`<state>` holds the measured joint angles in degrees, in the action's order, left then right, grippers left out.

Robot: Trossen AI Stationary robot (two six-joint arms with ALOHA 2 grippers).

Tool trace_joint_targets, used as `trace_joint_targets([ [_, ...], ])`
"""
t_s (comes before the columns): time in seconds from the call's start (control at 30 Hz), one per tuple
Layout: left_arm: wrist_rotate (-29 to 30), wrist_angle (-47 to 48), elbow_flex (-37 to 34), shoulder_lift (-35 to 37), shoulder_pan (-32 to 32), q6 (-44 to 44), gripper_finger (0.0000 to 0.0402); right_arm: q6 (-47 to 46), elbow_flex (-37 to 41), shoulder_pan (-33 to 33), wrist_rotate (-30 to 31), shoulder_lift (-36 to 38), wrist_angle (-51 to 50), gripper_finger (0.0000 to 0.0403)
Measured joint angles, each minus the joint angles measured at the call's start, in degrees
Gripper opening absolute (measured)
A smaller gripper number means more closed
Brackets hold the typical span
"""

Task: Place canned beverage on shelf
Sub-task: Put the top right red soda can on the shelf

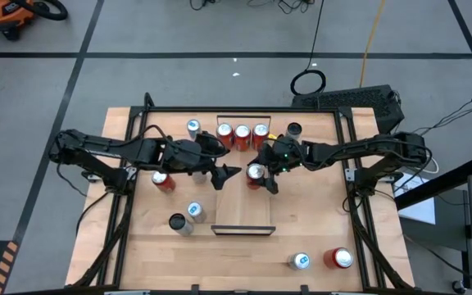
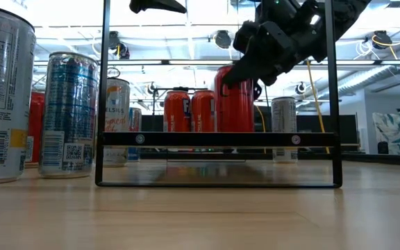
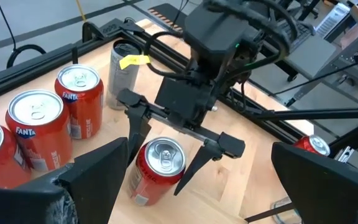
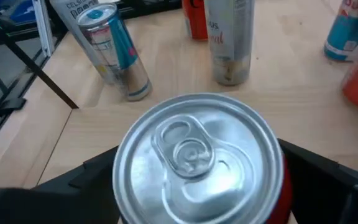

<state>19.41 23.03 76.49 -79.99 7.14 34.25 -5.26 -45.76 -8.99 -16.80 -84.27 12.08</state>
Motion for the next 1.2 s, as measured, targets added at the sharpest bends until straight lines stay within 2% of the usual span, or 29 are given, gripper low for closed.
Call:
trace_joint_targets([
  [0.23, 0.4, 0.1, 0.0, 0.0, 0.0, 1.4, 0.0398, 0.0, 0.1, -0.6, 0.3, 4.9, -6.8, 0.0375],
  [0.43, 0.5, 0.3, 0.0, 0.0, 0.0, 1.4, 0.0398, -0.6, 0.1, -1.1, 3.2, 14.2, -17.0, 0.0381],
  [0.57, 0.4, 0.5, 0.0, 0.0, 0.4, 1.4, 0.0398, -4.4, 0.0, -0.9, 3.2, 21.3, -26.3, 0.0379],
  [0.67, 0.4, 0.4, 0.0, 0.0, 0.6, 1.5, 0.0398, -8.3, 0.0, 1.3, 3.1, 23.9, -31.5, 0.0378],
  [0.8, 0.4, 0.4, 0.0, 0.0, 0.5, 1.5, 0.0398, -9.5, 0.1, 4.1, 3.0, 24.4, -32.9, 0.0378],
  [1.03, 0.4, 0.4, 0.0, 0.0, 0.5, 1.5, 0.0398, -12.0, 0.1, 8.2, 3.0, 22.0, -28.4, 0.0371],
  [1.2, 0.4, 0.9, 0.0, 0.0, 0.6, 3.0, 0.0398, -12.1, 0.1, 10.7, 3.0, 19.9, -28.8, 0.0315],
])
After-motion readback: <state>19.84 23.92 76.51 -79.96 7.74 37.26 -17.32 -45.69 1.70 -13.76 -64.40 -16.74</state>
